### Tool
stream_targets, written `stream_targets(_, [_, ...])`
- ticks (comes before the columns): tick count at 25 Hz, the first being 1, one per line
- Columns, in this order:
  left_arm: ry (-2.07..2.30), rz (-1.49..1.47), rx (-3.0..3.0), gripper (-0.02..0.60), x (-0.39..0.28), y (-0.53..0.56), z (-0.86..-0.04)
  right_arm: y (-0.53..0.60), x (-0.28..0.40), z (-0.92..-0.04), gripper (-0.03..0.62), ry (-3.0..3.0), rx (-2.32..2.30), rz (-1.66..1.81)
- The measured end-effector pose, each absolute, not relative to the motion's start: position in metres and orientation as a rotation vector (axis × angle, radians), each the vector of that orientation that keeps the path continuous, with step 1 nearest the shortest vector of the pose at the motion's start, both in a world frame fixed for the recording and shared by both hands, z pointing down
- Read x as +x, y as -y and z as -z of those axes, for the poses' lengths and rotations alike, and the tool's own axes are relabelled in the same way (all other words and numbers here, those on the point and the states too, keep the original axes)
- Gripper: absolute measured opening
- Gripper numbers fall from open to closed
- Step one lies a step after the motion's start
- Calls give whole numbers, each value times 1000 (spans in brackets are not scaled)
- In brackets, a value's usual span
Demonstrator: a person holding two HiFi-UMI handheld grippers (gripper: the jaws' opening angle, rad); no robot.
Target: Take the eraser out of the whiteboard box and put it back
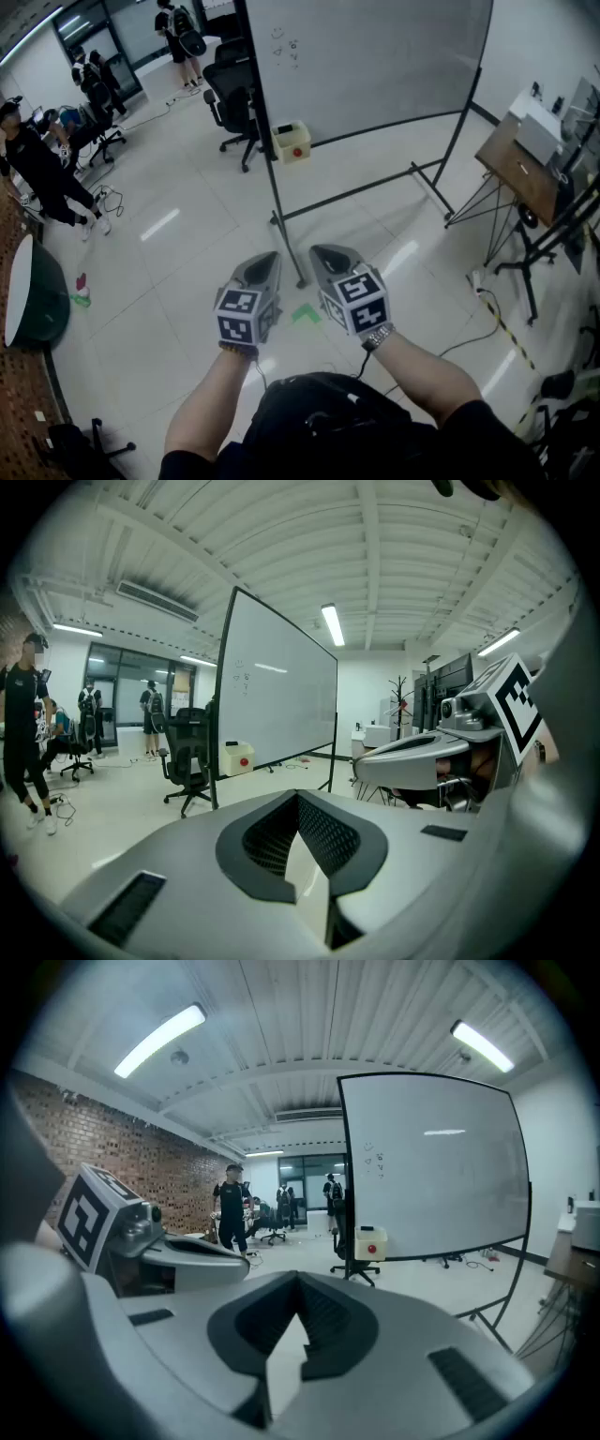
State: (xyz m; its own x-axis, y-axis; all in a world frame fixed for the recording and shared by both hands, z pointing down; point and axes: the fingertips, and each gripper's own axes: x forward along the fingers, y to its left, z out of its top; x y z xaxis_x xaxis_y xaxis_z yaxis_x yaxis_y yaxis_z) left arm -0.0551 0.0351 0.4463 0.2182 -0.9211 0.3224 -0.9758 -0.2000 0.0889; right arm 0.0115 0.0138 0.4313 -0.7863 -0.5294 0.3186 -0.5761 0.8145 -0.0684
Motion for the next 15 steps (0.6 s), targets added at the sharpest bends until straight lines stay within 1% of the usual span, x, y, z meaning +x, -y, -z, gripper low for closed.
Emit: stream_targets(15, [1764, -266, 2241, 0, -75, 47, -457, 65, -9, -438, 29, 2709, 870, -220])
